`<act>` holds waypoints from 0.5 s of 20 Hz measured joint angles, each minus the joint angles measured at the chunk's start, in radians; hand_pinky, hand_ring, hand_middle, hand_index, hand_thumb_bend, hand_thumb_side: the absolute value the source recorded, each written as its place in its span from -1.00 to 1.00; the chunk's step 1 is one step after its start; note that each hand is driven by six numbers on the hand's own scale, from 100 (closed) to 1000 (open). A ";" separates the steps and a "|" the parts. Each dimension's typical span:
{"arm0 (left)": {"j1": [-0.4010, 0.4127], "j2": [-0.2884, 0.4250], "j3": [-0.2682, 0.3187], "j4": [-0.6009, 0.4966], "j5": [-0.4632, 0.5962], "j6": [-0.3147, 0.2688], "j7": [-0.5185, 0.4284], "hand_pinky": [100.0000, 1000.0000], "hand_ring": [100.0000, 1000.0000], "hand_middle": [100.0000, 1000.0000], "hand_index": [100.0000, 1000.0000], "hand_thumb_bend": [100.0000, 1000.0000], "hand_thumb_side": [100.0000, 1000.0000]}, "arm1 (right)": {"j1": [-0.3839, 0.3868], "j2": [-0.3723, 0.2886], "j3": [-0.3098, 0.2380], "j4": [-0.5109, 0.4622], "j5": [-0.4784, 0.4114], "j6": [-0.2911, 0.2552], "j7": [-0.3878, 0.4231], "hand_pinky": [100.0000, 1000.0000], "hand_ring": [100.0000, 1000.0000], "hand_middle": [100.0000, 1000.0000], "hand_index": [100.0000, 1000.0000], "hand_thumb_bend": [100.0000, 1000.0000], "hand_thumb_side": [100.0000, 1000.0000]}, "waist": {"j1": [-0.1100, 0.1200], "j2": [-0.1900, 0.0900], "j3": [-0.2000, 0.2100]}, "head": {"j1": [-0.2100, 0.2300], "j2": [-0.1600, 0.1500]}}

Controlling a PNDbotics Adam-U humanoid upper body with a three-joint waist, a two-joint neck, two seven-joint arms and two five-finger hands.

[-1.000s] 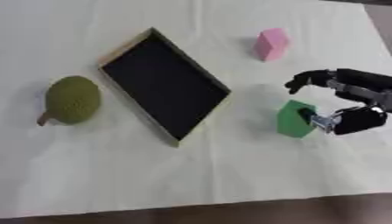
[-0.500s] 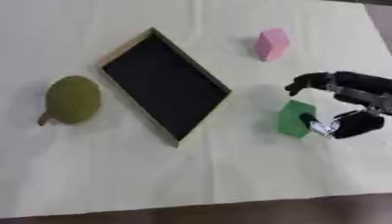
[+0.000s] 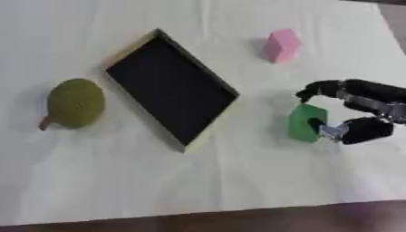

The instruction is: Pick up objects on the table and place them in the box.

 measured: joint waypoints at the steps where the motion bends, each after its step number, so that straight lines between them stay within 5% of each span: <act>1: 0.000 0.000 0.000 0.000 0.000 0.000 0.000 0.31 0.52 0.53 0.59 -1.00 0.21 | 0.000 0.001 0.000 0.001 0.004 0.000 0.000 1.00 1.00 0.57 0.90 -1.00 0.29 | 0.000 0.000 0.000 | 0.000 0.000; 10: 0.000 0.000 0.000 0.000 0.000 0.002 -0.002 0.31 0.52 0.53 0.59 -1.00 0.21 | 0.003 0.001 0.000 0.021 0.063 -0.019 -0.008 1.00 1.00 0.59 0.92 -1.00 0.46 | 0.000 0.001 0.004 | 0.000 0.000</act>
